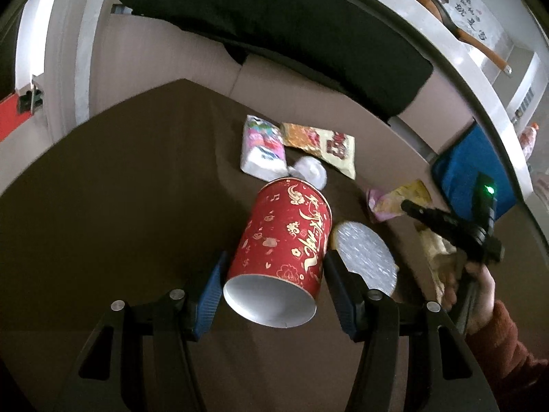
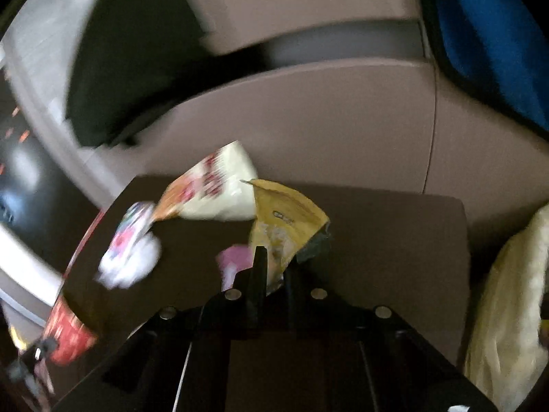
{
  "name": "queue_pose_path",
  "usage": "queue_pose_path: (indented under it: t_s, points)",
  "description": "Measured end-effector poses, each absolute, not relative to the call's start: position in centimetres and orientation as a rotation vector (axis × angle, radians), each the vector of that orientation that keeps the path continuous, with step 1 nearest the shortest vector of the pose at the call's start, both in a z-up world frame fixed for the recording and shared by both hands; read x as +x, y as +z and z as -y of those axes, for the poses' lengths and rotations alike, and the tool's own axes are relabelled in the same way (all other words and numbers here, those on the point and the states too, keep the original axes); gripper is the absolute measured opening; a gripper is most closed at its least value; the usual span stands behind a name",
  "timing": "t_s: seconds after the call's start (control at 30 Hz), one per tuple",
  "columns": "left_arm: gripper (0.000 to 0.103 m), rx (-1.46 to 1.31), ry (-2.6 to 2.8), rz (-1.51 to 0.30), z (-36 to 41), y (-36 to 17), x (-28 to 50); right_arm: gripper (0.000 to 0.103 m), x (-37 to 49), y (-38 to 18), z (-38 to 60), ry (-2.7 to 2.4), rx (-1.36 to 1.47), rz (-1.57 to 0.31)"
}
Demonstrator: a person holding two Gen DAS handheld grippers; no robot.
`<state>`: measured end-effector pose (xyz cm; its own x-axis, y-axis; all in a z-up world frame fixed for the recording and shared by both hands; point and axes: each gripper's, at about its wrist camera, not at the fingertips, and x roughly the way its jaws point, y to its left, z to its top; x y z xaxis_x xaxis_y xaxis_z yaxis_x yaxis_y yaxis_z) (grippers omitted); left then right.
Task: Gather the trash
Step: 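Grasp the yellow-pink chip bag with the right tool while the left tool holds the cup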
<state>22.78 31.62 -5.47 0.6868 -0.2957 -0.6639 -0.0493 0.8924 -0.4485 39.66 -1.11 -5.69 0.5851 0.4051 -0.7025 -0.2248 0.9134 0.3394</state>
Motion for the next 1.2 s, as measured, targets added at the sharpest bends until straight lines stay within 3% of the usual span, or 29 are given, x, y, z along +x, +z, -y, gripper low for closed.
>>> queue_pose_path:
  t_s: [0.2, 0.4, 0.43, 0.47, 0.53, 0.6, 0.73, 1.1, 1.2]
  points:
    - [0.058, -0.443, -0.181, -0.799, -29.0, -4.8, 20.2, 0.009, 31.6, -3.3, 3.0, 0.441, 0.17, -0.863]
    - [0.058, -0.352, -0.157, -0.818, -26.1, -5.1, 18.9, 0.011, 26.1, -4.3, 3.5, 0.499, 0.119, -0.928]
    - [0.058, -0.345, -0.152, -0.821, -25.8, -5.1, 18.8, 0.02, 25.5, -4.6, 3.2, 0.499, 0.096, -0.922]
    - [0.058, -0.341, -0.15, -0.824, -25.6, -5.1, 18.7, 0.038, 25.0, -4.7, 3.0, 0.492, 0.073, -0.909]
    - [0.058, -0.344, -0.15, -0.819, -25.3, -5.0, 18.4, 0.055, 24.2, -4.0, 3.3, 0.492, 0.039, -0.858]
    - [0.058, -0.341, -0.157, -0.807, -25.1, -4.6, 18.1, 0.055, 23.9, -2.8, 3.4, 0.493, -0.008, -0.785]
    - [0.058, -0.316, -0.176, -0.807, -24.6, -3.9, 18.1, 0.069, 26.4, -2.0, 2.3, 0.446, -0.171, -0.688]
    - [0.058, -0.276, -0.252, -0.855, -23.8, -3.7, 18.0, 0.068, 36.8, -8.3, -0.3, 0.482, -0.072, -0.913]
    - [0.058, -0.261, -0.282, -0.852, -22.9, -3.5, 17.9, 0.049, 36.7, -9.1, -0.3, 0.474, -0.087, -0.949]
